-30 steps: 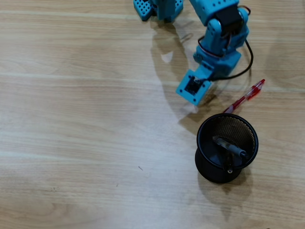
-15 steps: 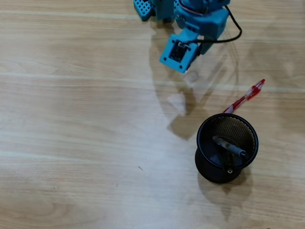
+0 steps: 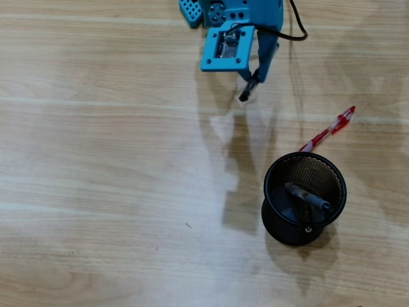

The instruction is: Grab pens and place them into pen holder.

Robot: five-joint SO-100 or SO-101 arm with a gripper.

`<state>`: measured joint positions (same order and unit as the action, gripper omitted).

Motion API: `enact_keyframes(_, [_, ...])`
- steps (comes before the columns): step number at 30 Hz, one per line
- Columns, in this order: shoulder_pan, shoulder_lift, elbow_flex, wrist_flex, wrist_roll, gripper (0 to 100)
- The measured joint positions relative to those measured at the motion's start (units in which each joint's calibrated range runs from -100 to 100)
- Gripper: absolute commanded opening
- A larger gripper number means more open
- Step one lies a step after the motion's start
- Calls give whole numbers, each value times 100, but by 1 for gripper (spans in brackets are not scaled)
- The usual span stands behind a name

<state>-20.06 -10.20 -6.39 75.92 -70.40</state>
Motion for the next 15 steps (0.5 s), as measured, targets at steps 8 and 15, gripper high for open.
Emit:
enact_keyframes(8, [0, 0, 9, -2849, 671, 2])
enact_keyframes(15, [-133, 323, 9, -5395, 1098, 2])
